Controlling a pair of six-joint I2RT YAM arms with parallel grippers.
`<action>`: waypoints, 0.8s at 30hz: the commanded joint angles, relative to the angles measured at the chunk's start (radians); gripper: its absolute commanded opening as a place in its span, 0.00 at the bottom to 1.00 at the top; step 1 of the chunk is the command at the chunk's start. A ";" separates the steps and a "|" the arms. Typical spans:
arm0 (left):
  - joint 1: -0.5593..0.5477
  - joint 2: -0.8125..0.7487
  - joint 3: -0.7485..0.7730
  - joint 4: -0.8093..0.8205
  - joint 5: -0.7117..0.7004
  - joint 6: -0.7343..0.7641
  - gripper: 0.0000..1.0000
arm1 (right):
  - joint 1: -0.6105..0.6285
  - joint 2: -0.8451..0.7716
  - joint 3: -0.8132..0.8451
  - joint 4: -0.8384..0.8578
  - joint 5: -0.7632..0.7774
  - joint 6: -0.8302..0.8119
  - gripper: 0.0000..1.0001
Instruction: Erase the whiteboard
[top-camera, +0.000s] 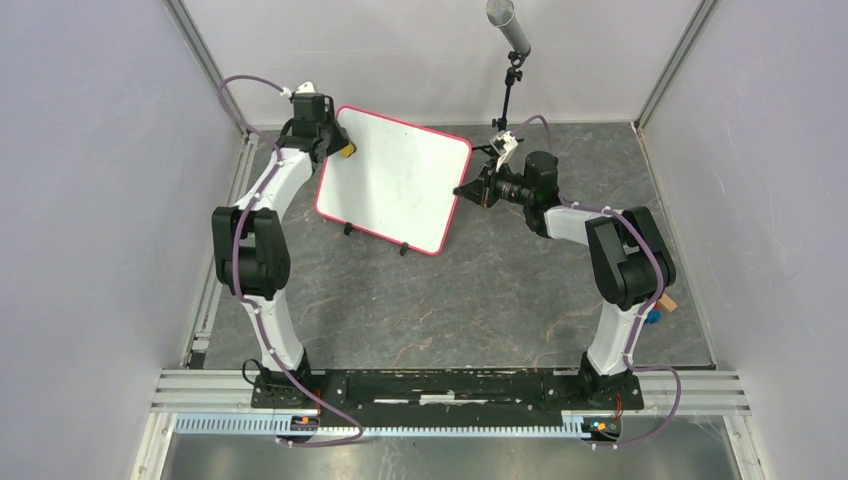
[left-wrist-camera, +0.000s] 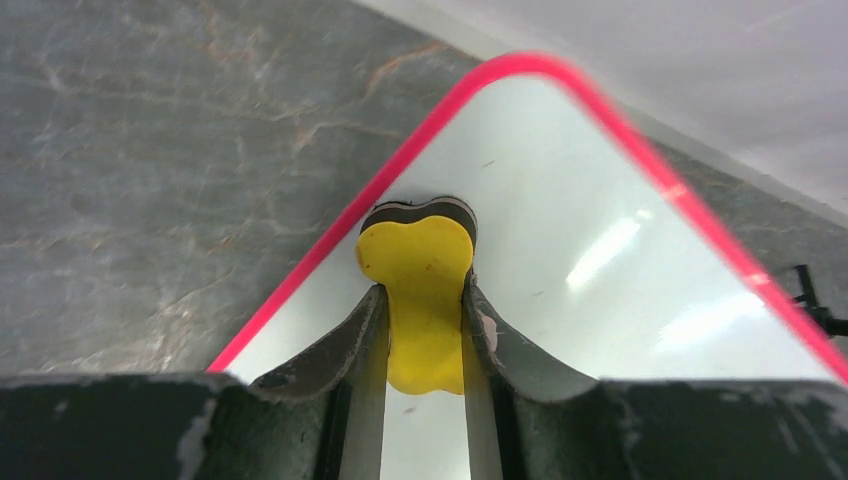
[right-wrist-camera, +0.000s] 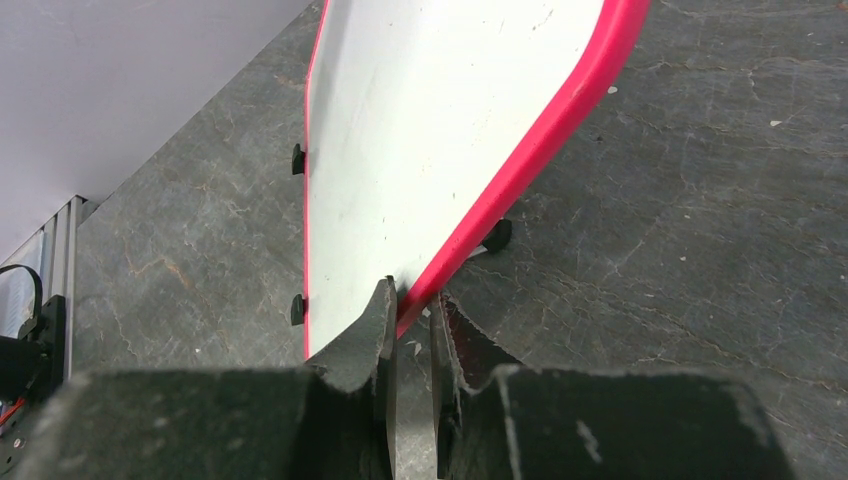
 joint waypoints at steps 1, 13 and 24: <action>0.030 -0.024 -0.123 -0.032 0.040 -0.002 0.23 | 0.020 -0.007 0.026 -0.001 -0.018 -0.069 0.00; -0.038 0.051 0.167 -0.064 0.142 0.100 0.24 | 0.020 -0.009 0.028 0.001 -0.014 -0.070 0.00; -0.282 -0.014 -0.049 -0.003 0.007 0.274 0.24 | 0.021 -0.012 0.024 0.000 -0.011 -0.072 0.00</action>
